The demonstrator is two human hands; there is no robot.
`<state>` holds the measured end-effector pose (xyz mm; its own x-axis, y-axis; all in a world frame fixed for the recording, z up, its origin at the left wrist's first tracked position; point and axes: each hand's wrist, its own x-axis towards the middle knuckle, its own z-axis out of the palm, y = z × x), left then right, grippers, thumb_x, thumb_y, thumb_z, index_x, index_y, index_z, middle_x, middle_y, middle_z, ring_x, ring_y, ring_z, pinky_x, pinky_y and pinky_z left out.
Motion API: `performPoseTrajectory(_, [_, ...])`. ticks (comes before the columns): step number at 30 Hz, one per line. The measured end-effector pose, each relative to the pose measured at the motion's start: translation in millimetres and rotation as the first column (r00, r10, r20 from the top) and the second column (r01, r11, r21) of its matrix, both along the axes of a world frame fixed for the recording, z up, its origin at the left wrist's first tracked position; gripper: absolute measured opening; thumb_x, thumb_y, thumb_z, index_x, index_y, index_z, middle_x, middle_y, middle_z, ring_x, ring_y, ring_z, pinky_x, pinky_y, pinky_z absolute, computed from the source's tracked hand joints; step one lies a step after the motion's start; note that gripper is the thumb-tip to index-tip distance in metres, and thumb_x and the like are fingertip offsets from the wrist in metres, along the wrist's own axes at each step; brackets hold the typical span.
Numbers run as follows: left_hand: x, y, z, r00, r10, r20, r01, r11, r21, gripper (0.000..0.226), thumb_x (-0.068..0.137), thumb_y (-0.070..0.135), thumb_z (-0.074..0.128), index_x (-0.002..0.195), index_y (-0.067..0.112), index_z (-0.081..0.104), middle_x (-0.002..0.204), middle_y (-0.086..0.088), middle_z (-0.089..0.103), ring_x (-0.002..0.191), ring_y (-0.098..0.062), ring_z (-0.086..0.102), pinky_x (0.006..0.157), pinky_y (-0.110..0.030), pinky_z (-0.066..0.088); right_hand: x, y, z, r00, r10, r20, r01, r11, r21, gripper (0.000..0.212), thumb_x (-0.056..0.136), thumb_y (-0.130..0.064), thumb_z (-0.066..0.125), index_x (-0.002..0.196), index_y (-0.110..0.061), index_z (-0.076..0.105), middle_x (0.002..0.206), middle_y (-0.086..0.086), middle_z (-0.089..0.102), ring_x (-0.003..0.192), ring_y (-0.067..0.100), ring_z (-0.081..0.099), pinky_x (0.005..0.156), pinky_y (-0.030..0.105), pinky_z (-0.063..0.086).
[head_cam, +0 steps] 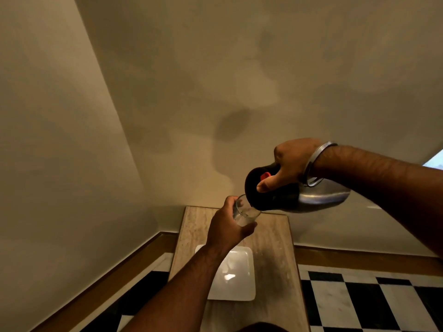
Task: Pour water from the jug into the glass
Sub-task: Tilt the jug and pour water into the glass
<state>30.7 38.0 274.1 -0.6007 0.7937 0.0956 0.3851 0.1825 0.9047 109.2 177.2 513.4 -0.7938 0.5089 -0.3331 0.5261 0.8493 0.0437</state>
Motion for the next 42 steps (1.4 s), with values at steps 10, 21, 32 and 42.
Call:
performPoseTrajectory(10, [6.7, 2.8, 11.8, 0.999, 0.001, -0.035, -0.001, 1.0, -0.004, 0.071, 0.063, 0.057, 0.082, 0.118, 0.046, 0.039, 0.108, 0.018, 0.062, 0.091, 0.002, 0.06, 0.072, -0.014, 0.051, 4.2, -5.4, 11.4, 0.995, 0.099, -0.01, -0.096, 0.982, 0.165, 0.066, 0.046, -0.087, 0.057, 0.059, -0.023, 0.048, 0.053, -0.005, 0.059, 0.05, 0.014, 0.056, 0.045, 0.024, 0.038])
performPoseTrajectory(21, [10.1, 4.5, 20.1, 0.997, 0.004, -0.077, -0.004, 1.0, 0.002, 0.073, 0.064, 0.054, 0.083, 0.122, 0.037, 0.042, 0.114, 0.009, 0.064, 0.096, -0.008, 0.063, 0.076, -0.025, 0.057, 12.5, -7.3, 23.1, 0.991, 0.134, -0.005, -0.128, 0.956, 0.263, 0.069, 0.045, -0.089, 0.055, 0.057, -0.022, 0.048, 0.05, -0.006, 0.058, 0.047, 0.013, 0.055, 0.044, 0.022, 0.037])
performPoseTrajectory(32, [17.6, 9.3, 24.7, 0.996, 0.017, -0.089, -0.018, 1.0, -0.014, 0.073, 0.064, 0.052, 0.084, 0.121, 0.037, 0.041, 0.115, 0.007, 0.066, 0.097, -0.011, 0.064, 0.079, -0.03, 0.058, 24.3, -11.4, 29.6, 0.988, 0.155, -0.007, -0.147, 0.949, 0.278, 0.065, 0.049, -0.087, 0.059, 0.059, -0.023, 0.05, 0.052, -0.006, 0.061, 0.048, 0.011, 0.057, 0.044, 0.022, 0.039])
performPoseTrajectory(42, [24.3, 11.4, 24.2, 0.996, 0.013, -0.092, -0.014, 1.0, -0.01, 0.073, 0.063, 0.054, 0.084, 0.121, 0.038, 0.041, 0.115, 0.008, 0.066, 0.097, -0.011, 0.064, 0.078, -0.033, 0.06, 27.4, -16.0, 36.2, 0.985, 0.17, 0.017, -0.166, 0.929, 0.33, 0.066, 0.049, -0.087, 0.059, 0.058, -0.022, 0.05, 0.052, -0.006, 0.061, 0.049, 0.012, 0.058, 0.045, 0.023, 0.039])
